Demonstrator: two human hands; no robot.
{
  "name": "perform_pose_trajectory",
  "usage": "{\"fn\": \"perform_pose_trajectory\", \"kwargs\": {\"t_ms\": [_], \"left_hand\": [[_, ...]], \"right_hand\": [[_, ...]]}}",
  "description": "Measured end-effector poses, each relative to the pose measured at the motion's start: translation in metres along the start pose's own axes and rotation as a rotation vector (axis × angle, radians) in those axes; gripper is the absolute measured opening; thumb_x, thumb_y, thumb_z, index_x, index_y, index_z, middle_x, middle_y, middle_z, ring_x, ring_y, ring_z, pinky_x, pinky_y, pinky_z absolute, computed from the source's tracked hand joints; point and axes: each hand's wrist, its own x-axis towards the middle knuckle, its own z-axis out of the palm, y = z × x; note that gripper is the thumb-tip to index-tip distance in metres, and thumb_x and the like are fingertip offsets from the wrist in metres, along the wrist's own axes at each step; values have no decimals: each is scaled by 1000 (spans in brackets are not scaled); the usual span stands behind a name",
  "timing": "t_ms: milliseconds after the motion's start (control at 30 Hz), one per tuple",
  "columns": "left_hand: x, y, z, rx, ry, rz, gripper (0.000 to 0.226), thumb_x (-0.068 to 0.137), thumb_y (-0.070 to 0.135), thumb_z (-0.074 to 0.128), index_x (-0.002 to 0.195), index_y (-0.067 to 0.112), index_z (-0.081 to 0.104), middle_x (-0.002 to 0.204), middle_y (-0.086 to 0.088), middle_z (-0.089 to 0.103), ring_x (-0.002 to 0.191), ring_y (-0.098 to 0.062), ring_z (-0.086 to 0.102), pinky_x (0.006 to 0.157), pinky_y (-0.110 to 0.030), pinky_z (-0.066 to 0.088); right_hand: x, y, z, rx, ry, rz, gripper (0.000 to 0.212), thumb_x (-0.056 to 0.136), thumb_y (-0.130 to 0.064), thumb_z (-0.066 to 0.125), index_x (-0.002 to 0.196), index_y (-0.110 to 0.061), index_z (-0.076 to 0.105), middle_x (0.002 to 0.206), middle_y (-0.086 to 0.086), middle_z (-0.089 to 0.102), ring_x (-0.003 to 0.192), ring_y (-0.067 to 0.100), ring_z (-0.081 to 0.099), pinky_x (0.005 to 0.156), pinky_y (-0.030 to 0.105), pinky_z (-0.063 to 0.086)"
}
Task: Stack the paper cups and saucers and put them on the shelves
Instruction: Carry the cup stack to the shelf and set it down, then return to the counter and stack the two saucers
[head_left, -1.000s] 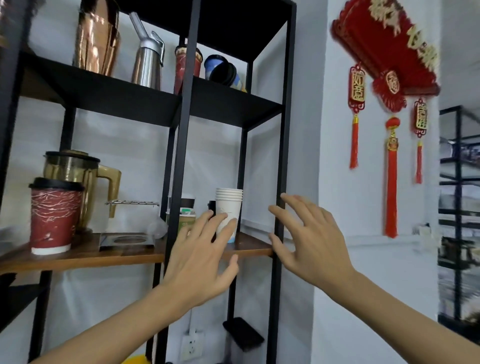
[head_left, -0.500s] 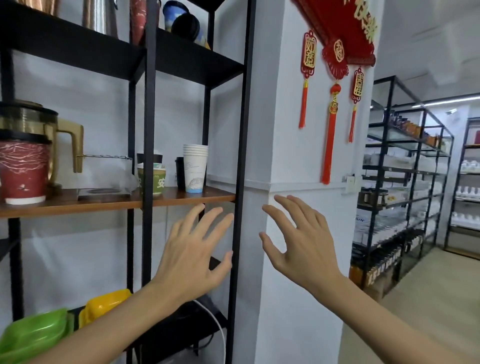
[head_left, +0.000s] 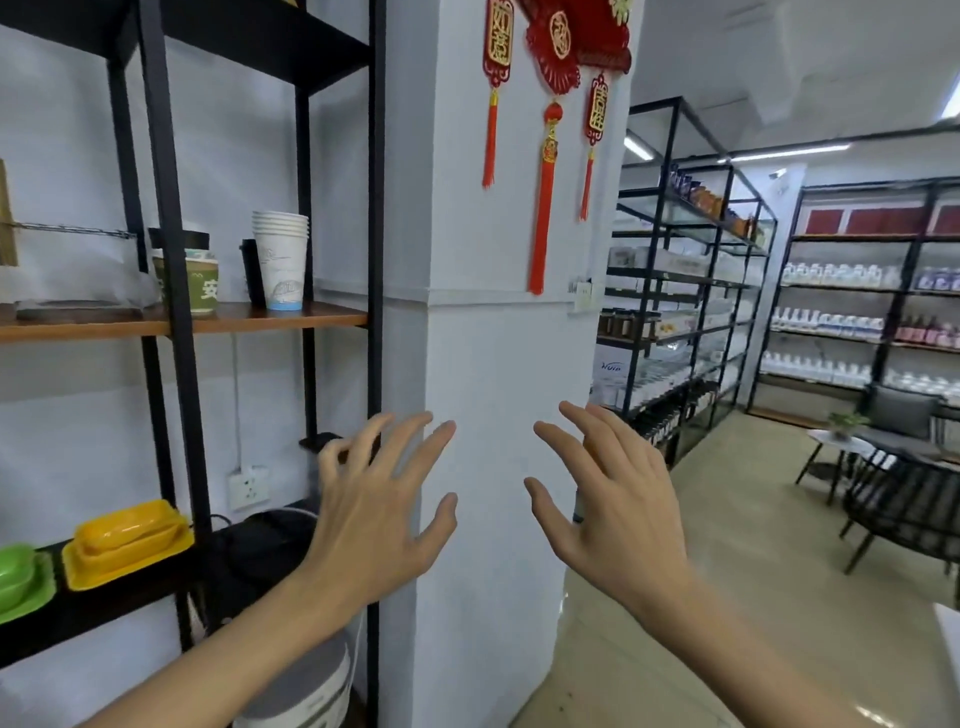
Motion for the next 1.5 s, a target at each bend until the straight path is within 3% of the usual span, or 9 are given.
{"fn": "perform_pose_trajectory", "kwargs": {"t_ms": [400,567,867,1067,1500], "left_hand": [[-63,162,-36,-207,-74,97,61,90,51,49,147,28,54,149,3,56,138,-28,45,101,-47,32],[-99,229,-55,-293,-108,162,58,90,48,50,144,26,57,148,2,57,136,-28,45,99,-45,32],[-160,353,-73,-514,-225,259,58,87,46,53,141,25,57,146,2,56,133,-23,44,94,-42,43],[-190,434,-71,-603,-351,370,60,86,44,54,142,25,55,145,1,57,134,-26,47,99,-45,47],[-237,649,-37,-821,-492,650,59,89,51,50,140,23,59,143,1,59,132,-26,49,97,-45,50]], "right_hand": [[-131,36,-156,-95,-123,162,44,94,-47,61,132,-27,61,145,-2,56,142,21,46,107,40,44],[-188,50,-218,-164,-100,214,41,93,-47,61,129,-27,62,142,-2,58,139,21,48,104,37,44],[-301,70,-319,-313,-173,381,43,94,-51,57,130,-28,59,142,-1,56,135,22,50,98,38,46],[-369,83,-380,-446,-186,507,43,94,-50,58,132,-29,57,140,-3,58,134,21,51,96,34,42],[-512,150,-494,-652,-248,789,44,93,-47,61,132,-26,62,139,-2,63,131,21,57,103,42,45]]}}
